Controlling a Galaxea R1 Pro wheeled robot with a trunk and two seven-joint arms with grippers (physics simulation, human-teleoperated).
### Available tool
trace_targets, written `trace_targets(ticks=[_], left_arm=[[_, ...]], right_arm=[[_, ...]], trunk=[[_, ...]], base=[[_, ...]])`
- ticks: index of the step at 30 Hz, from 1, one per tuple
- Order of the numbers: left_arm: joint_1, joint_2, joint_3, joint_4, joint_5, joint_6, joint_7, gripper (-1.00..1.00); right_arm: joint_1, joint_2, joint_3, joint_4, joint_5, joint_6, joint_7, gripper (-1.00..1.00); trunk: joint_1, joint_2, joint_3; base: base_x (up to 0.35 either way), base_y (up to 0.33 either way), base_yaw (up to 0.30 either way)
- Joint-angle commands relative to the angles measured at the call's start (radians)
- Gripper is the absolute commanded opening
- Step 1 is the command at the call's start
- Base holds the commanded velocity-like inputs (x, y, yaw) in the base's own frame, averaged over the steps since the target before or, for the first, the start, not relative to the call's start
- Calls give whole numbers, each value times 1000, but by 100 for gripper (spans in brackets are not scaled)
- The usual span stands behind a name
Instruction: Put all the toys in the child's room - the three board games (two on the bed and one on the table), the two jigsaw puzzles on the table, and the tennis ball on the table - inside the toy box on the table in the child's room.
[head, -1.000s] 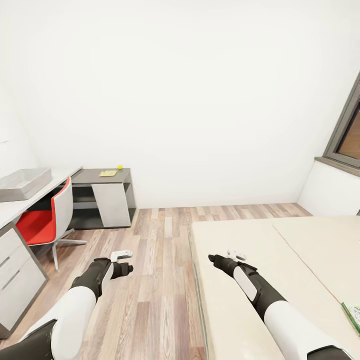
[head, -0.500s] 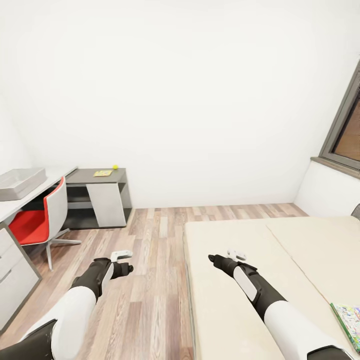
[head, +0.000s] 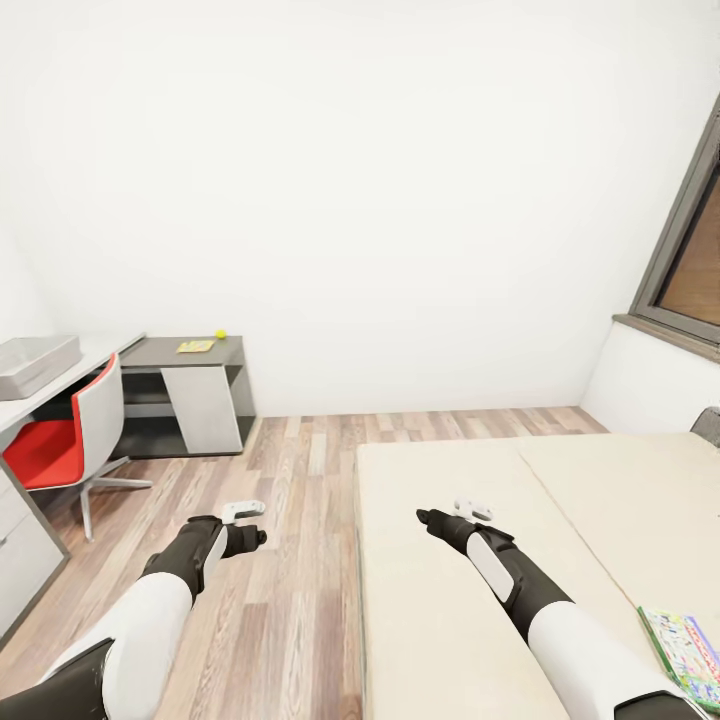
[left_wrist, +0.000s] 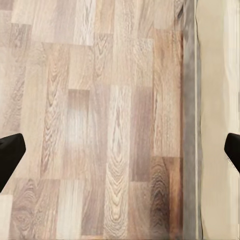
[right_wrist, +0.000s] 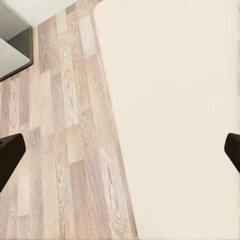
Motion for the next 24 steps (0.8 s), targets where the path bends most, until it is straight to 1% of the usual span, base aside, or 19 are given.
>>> trace_targets(ticks=[1, 8, 14, 21, 24], left_arm=[[-1, -1, 7, -3, -10, 5, -8, 100], [-1, -1, 7, -3, -10, 5, -8, 100], [-1, -2, 7, -3, -11, 5, -8, 100], [-1, -2, 7, -3, -11, 5, -8, 100], [-1, -2, 7, -3, -10, 5, -8, 100]], right_arm=[[-1, -1, 5, -2, -5, 3, -6, 100], [-1, -1, 5, -2, -5, 2, -6, 100], [-1, 0, 5, -2, -5, 2, -6, 100], [-1, 0, 5, -2, -5, 2, -5, 100], [-1, 0, 5, -2, -5, 2, -5, 100]], trunk=[[1, -2, -2], [1, -2, -2], [1, -2, -2], [1, -2, -2], [1, -2, -2]], base=[[0, -196, 0], [0, -176, 0], [0, -57, 16], [0, -8, 171], [0, -1, 85]])
